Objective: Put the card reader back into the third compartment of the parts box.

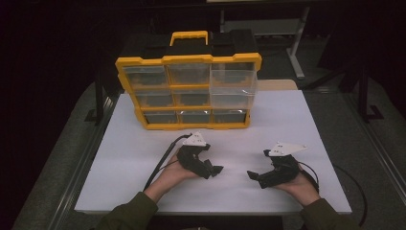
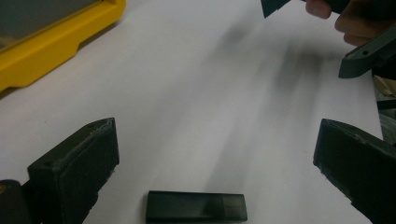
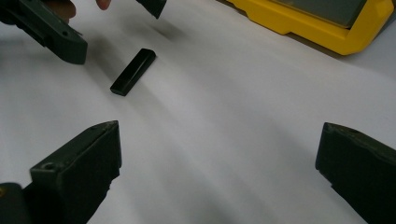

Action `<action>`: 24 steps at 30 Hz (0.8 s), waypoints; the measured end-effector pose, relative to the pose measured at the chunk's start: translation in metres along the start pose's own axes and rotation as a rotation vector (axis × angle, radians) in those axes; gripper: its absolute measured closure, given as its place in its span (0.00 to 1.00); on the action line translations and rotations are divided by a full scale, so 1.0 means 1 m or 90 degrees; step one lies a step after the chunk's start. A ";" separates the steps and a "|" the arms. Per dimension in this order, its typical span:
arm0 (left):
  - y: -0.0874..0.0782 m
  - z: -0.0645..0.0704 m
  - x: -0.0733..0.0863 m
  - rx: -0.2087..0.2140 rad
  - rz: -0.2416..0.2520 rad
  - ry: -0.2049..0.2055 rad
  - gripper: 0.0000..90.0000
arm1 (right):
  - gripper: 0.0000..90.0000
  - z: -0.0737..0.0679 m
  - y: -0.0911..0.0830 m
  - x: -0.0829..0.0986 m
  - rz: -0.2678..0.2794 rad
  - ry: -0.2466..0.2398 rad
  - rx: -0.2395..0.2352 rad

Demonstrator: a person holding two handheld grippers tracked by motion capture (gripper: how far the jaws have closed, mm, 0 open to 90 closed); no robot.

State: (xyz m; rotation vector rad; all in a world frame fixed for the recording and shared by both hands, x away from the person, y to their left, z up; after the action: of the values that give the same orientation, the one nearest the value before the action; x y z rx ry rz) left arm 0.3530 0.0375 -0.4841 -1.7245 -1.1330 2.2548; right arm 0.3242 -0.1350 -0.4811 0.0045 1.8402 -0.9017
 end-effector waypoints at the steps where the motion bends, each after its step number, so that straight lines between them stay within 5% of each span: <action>1: 0.000 0.000 0.000 0.000 0.000 0.000 0.00 | 0.00 0.000 0.000 0.000 0.000 0.000 0.000; 24: 0.013 0.002 0.022 -0.027 -0.057 0.002 0.00 | 0.00 0.000 0.001 0.002 -0.006 0.002 -0.002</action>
State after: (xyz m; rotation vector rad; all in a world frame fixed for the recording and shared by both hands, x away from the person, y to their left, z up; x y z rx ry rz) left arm 0.3480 0.0383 -0.5093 -1.6557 -1.2401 2.1905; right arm 0.3233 -0.1352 -0.4833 -0.0055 1.8467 -0.9057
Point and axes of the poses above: each handheld gripper's, and its own axes: y roughly forward along the jaws, x roughly out of its underside, z roughly to its right, the point moved 9 cm from there along y, roughly forward along the jaws, and after that the axes turned 8 degrees about -x, right-handed, at the moved point
